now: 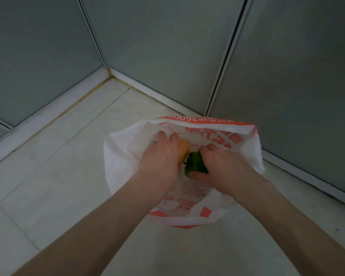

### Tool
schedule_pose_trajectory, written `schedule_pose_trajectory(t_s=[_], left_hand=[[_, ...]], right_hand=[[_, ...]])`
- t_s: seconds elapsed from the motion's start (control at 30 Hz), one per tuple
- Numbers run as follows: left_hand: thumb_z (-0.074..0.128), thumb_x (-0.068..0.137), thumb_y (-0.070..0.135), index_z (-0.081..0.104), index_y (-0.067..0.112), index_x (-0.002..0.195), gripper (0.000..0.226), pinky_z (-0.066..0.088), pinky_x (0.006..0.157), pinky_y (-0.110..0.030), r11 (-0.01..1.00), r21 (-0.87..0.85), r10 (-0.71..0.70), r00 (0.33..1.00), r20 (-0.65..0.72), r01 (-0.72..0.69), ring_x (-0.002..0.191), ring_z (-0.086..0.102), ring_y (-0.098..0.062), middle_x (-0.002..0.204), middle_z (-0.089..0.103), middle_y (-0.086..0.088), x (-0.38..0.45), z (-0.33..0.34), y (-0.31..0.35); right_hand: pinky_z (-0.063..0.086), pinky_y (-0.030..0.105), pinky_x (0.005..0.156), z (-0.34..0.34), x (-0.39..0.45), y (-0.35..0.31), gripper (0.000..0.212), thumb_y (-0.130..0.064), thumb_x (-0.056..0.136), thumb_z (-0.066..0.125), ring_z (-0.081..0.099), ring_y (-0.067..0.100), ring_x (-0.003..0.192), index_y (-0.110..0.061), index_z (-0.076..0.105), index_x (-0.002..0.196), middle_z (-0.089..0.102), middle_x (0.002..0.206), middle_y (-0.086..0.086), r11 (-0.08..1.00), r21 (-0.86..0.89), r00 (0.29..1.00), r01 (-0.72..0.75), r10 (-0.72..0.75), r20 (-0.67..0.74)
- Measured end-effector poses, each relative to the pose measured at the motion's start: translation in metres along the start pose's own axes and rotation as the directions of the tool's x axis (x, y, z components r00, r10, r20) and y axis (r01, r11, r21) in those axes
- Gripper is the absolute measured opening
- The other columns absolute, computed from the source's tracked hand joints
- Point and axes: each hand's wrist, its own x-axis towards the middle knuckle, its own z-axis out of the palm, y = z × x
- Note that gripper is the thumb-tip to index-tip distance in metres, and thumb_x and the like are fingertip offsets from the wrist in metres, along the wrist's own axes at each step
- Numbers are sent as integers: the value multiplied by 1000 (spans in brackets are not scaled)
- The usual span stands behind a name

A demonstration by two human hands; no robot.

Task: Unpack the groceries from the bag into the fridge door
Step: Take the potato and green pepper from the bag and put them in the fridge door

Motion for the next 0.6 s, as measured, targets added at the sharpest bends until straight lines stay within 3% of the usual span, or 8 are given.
schedule_pose_trajectory(t_s=[0.13, 0.3, 0.47, 0.6], left_hand=[[70, 92, 29, 38, 15, 133, 54, 45, 77, -34, 996, -91, -32, 997, -70, 25, 105, 61, -29, 123, 52, -9, -23, -15, -5], [73, 90, 37, 41, 19, 132, 56, 36, 72, -32, 953, -292, -121, 985, -126, 80, 94, 55, -22, 115, 51, 0, -70, -46, -7], [81, 84, 44, 43, 29, 138, 67, 54, 83, -39, 837, -544, -178, 969, -174, 56, 107, 64, -20, 131, 60, 7, -133, -100, 6], [86, 79, 44, 47, 36, 133, 67, 58, 88, -44, 759, -649, -221, 959, -178, 54, 107, 66, -16, 127, 64, 12, -196, -162, 21]], right_hand=[[48, 29, 77, -5, -15, -5, 49, -61, 94, 61, 65, 19, 107, -26, 53, 128, 63, 124, -2, 999, 38, 997, 12, -9, -77], [55, 40, 88, -31, -61, -15, 56, -58, 92, 65, 62, 22, 118, -32, 50, 139, 61, 137, -4, 971, 239, 984, 35, 9, -181], [43, 28, 69, -81, -133, -22, 57, -59, 90, 65, 64, 18, 109, -32, 54, 139, 63, 133, -8, 928, 367, 958, 58, 51, -281], [53, 31, 71, -146, -194, -27, 59, -53, 87, 75, 69, 18, 101, -30, 57, 138, 67, 128, -9, 878, 470, 952, 91, 63, -300]])
